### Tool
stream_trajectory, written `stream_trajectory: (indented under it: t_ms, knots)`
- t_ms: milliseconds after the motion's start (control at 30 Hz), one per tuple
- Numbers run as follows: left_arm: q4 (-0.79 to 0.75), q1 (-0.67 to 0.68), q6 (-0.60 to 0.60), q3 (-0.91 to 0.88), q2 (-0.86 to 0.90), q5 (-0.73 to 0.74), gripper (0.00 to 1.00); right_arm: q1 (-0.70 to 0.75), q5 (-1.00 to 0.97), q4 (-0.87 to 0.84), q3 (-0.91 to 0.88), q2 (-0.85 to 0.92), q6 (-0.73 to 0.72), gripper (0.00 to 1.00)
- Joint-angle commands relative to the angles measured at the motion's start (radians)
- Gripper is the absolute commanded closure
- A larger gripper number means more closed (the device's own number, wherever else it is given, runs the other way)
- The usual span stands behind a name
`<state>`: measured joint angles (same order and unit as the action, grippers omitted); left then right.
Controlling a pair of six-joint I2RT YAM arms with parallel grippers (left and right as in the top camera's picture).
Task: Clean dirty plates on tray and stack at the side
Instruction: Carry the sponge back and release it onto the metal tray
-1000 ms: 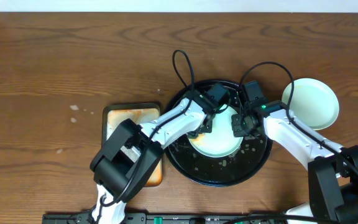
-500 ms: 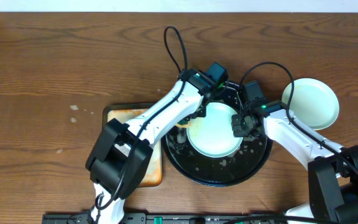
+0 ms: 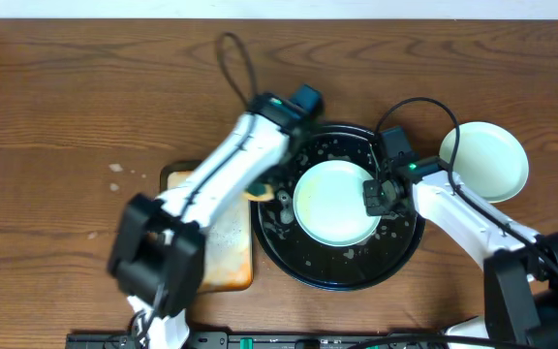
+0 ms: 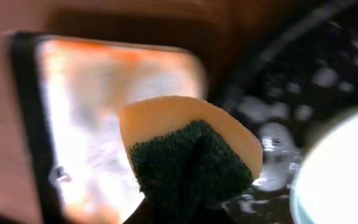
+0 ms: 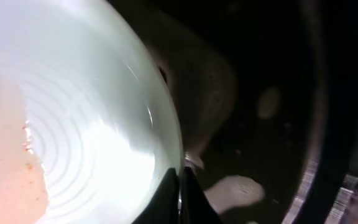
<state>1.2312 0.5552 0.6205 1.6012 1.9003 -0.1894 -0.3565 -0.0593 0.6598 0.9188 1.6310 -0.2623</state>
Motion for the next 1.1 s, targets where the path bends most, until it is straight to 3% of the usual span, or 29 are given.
stream_trajectory:
  t_ms: [0, 233, 367, 500, 567, 767, 933, 1067]
  knots:
    - [0.054, -0.095, -0.018, -0.001, -0.091, -0.012, 0.88, -0.001, -0.069, 0.002, 0.014, -0.116, 0.052, 0.99]
    - [0.084, -0.193, -0.042, -0.122, -0.132, -0.013, 0.88, -0.060, -0.198, 0.002, 0.014, -0.259, 0.096, 0.99]
    - [0.055, -0.198, -0.049, -0.204, -0.132, -0.013, 0.87, -0.058, -0.104, 0.051, 0.013, -0.257, 0.095, 0.96]
    - [-0.010, -0.199, -0.066, -0.287, -0.132, -0.013, 0.84, -0.011, -0.039, 0.065, 0.008, -0.203, 0.095, 0.79]
    - [-0.050, -0.199, -0.075, -0.327, -0.132, -0.012, 0.83, 0.033, 0.028, 0.061, 0.008, -0.164, 0.096, 0.75]
    - [-0.115, -0.209, -0.121, -0.397, -0.132, 0.003, 0.83, 0.138, 0.238, 0.026, 0.008, -0.051, 0.164, 0.73]
    - [-0.116, -0.267, -0.177, -0.397, -0.202, 0.115, 0.83, 0.172, 0.387, -0.016, 0.008, 0.027, 0.224, 0.73]
    - [-0.133, -0.333, -0.230, -0.397, -0.360, 0.213, 0.62, 0.172, 0.386, -0.031, 0.008, 0.053, 0.223, 0.73]
